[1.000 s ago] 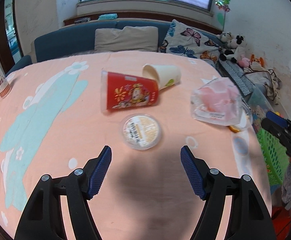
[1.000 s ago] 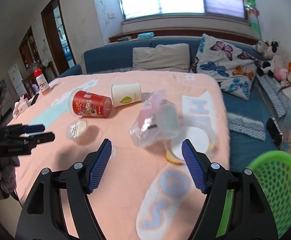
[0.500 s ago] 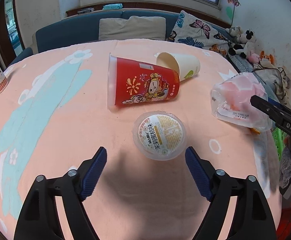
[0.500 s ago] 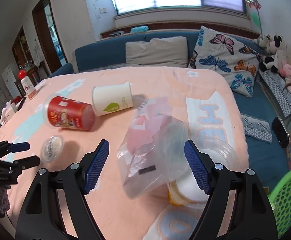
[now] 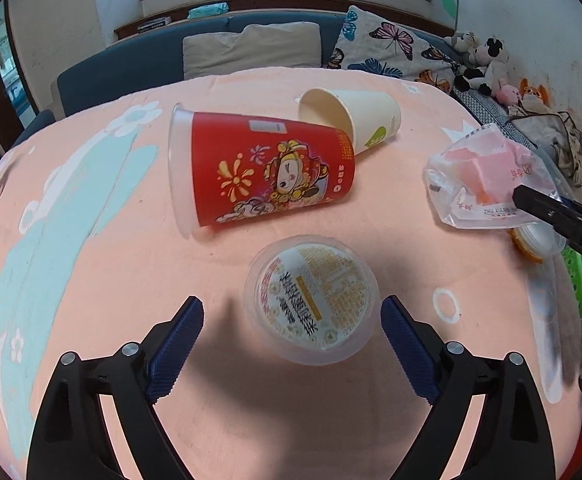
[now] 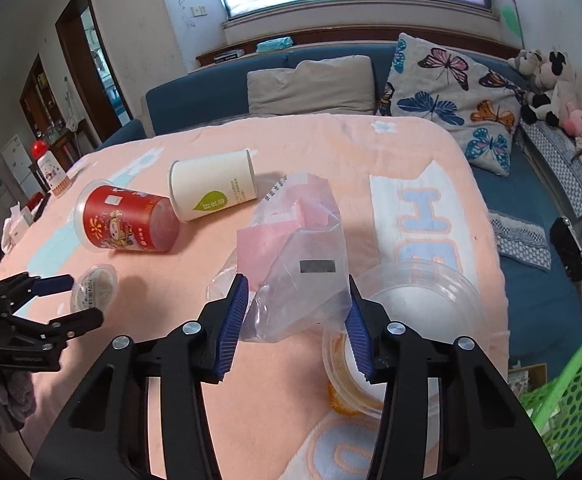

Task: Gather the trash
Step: 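Grasp the pink plastic bag with the right tool while the left tool grasps the round labelled tub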

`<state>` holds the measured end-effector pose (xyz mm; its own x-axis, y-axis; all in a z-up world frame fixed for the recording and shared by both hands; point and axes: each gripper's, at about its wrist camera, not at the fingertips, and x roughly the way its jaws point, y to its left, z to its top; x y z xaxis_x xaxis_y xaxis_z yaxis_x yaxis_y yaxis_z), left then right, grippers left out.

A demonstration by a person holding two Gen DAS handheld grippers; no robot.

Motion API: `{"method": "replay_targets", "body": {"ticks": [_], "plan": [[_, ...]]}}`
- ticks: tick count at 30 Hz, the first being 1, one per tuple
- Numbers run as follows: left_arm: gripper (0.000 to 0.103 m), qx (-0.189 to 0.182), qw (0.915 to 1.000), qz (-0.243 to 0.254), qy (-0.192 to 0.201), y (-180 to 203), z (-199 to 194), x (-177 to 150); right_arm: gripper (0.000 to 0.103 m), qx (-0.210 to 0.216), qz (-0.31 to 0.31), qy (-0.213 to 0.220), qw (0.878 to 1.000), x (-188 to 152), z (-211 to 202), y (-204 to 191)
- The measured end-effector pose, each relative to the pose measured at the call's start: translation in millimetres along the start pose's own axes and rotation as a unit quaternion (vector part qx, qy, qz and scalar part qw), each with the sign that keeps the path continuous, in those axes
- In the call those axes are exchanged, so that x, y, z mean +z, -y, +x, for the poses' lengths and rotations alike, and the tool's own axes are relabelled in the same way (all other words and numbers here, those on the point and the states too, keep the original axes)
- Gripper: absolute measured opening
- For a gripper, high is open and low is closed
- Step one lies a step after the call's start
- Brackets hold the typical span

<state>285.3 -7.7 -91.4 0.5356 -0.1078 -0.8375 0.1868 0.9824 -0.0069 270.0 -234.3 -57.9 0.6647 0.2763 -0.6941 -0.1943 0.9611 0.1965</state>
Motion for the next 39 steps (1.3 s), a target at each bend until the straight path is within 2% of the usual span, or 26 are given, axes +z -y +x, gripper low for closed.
{"method": "replay_targets", "body": {"ticks": [10, 12, 14, 19, 29, 39], "plan": [[0.086, -0.016, 0.9998, -0.007, -0.005, -2, 13, 0, 0.038, 0.006, -0.005, 0.015, 1.000, -5, -26, -3], [0.082, -0.016, 0.9998, -0.009, -0.005, -3, 16, 1, 0.038, 0.008, -0.007, 0.018, 1.000, -6, -31, -5], [0.071, -0.017, 0.9998, -0.011, -0.008, -3, 18, 2, 0.038, 0.009, -0.009, 0.022, 1.000, -7, -38, -6], [0.067, -0.020, 0.9997, -0.014, 0.000, -1, 17, 1, 0.037, 0.010, -0.013, 0.030, 0.999, -10, -54, -9], [0.066, -0.029, 0.9991, -0.007, 0.031, 10, -23, -6, 0.037, 0.004, -0.002, 0.048, 0.999, -27, -94, -4], [0.066, -0.060, 0.9960, 0.030, 0.058, 59, -68, -14, 0.037, -0.023, 0.020, 0.069, 0.997, -52, -141, 18]]}}
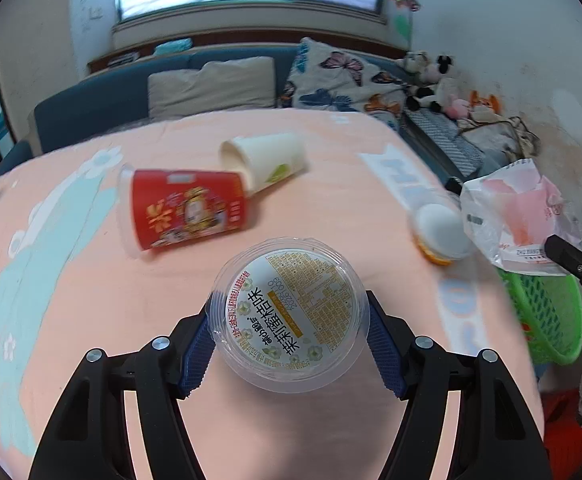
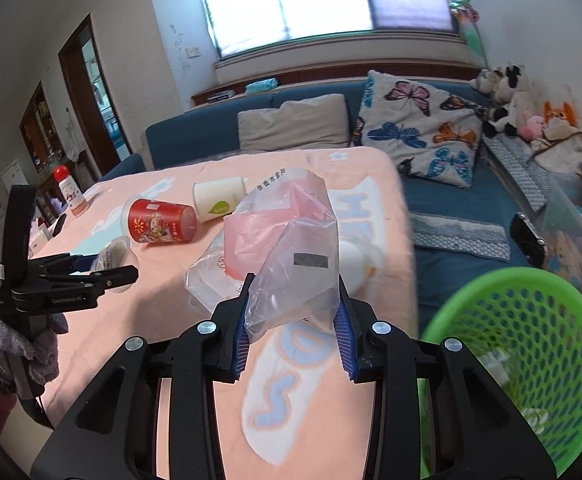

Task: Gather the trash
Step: 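Grasp the pink plastic bag with the right tool while the left tool grasps the round labelled tub, then carry the bag and tub over the green basket and release both inside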

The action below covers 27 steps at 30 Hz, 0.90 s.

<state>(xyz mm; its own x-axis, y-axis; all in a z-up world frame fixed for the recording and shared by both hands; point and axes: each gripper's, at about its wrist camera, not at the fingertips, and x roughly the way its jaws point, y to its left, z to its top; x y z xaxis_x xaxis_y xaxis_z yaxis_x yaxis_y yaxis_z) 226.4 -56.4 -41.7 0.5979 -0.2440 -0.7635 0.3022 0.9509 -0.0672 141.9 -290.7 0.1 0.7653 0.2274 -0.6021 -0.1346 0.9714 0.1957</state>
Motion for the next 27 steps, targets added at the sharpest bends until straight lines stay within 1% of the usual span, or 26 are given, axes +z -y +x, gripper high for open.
{"method": "replay_targets", "body": {"ticks": [12, 21, 27], "plan": [[0.066, -0.044, 0.9977, 0.049, 0.014, 77, -18, 5, 0.037, -0.066, 0.044, 0.013, 0.997, -35, -58, 63], [0.066, -0.070, 0.9938, 0.085, 0.016, 136, -19, 13, 0.037, -0.125, 0.090, 0.011, 0.988, -65, -90, 122], [0.066, -0.083, 0.9911, 0.104, 0.012, 171, -14, 15, 0.041, -0.155, 0.113, 0.007, 0.981, -80, -103, 153]]}}
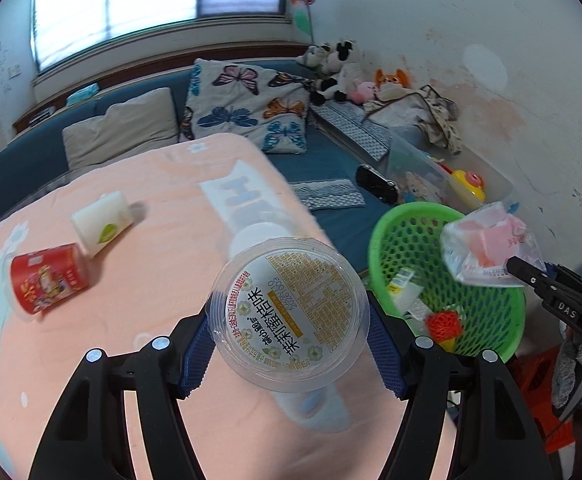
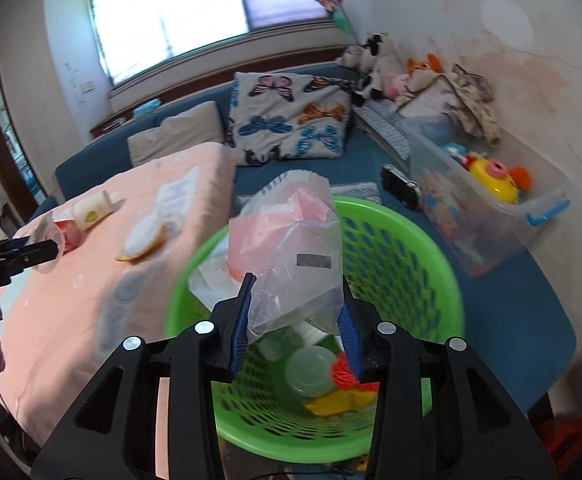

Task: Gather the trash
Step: 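Carry the bag and tub over the green basket and release both inside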

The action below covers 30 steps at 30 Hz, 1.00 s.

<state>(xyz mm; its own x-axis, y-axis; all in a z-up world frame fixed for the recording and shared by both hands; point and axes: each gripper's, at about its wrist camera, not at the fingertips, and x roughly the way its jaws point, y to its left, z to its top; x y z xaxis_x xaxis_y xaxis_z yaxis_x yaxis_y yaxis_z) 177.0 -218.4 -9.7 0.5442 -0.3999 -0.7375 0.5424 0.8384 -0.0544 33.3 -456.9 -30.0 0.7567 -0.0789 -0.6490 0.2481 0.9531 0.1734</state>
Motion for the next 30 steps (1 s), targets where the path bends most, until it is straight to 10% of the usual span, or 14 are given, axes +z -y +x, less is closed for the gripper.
{"method": "replay_targets", "body": {"ticks": [30], "plan": [[0.067, -0.045, 0.9955, 0.071, -0.044, 115, 62, 14, 0.058, 0.000, 0.026, 0.023, 0.999, -5, -28, 40]]}}
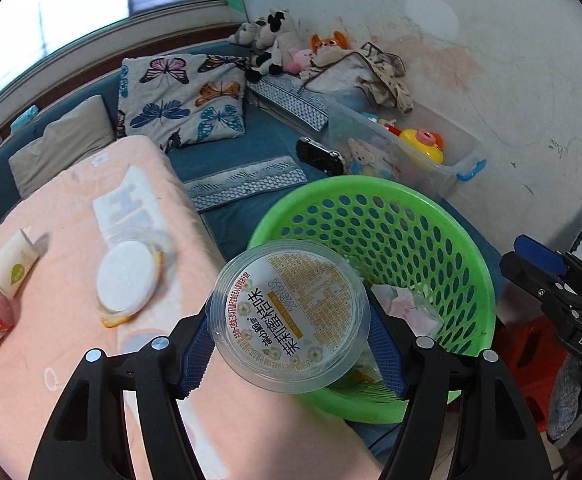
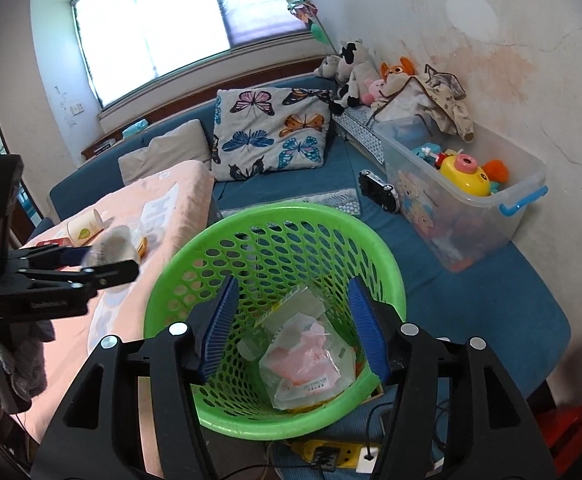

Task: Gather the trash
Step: 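Carry the bag and tub over the green basket and release both inside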

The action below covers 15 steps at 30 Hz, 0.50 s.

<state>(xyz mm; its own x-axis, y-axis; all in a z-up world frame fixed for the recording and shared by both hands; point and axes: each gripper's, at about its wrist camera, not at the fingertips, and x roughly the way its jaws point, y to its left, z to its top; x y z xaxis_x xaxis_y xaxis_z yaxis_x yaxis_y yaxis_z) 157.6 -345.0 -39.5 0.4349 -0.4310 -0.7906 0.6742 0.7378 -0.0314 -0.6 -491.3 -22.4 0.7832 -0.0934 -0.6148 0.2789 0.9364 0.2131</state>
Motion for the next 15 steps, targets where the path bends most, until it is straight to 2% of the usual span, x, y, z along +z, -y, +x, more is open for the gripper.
{"method": "replay_targets", "body": {"ticks": [7, 11, 15], "plan": [[0.068, -0.009, 0.9999, 0.006, -0.008, 13, 9, 3, 0.058, 0.003, 0.007, -0.001, 1.000, -2, -1, 6], [0.078, -0.016, 0.9998, 0.008, -0.008, 18, 11, 2, 0.058, 0.003, 0.011, -0.001, 1.000, -4, -2, 8], [0.080, -0.022, 0.9997, 0.011, -0.007, 21, 10, 1, 0.058, 0.004, 0.014, -0.003, 1.000, -5, -1, 8]]}}
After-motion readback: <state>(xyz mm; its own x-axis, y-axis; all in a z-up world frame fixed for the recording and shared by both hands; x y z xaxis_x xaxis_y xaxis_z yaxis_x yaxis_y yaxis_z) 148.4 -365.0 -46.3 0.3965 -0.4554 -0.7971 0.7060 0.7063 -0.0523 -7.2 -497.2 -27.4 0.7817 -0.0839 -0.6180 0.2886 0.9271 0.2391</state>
